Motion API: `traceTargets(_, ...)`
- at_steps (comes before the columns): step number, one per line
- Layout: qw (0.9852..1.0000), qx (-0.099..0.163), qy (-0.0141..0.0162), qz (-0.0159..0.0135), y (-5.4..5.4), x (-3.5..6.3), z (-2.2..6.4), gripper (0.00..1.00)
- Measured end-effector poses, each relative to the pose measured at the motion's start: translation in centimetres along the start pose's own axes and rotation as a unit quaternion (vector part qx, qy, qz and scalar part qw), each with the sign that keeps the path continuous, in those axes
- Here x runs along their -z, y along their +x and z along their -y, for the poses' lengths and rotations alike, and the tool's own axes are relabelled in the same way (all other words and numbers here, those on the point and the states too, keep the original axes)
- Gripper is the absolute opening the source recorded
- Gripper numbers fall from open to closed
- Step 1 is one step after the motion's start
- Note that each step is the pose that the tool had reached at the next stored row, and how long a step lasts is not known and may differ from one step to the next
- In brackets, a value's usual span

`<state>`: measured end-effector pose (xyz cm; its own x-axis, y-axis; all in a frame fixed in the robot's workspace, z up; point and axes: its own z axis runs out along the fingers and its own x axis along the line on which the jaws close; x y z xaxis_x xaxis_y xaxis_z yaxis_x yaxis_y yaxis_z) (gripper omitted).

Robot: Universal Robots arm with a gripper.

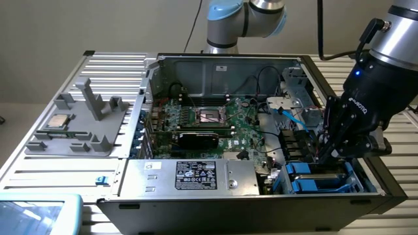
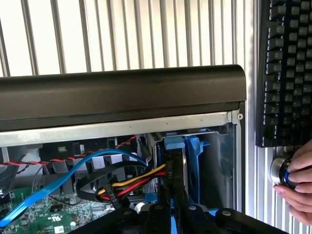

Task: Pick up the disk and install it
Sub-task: 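Insert the second disk wire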

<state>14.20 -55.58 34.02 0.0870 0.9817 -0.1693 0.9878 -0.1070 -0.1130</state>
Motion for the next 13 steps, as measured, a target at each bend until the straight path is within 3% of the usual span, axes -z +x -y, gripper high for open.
traceTargets(13, 1.0000, 0.000, 0.0002, -0.0019, 0.04, -0.24, -0.02, 0.16)
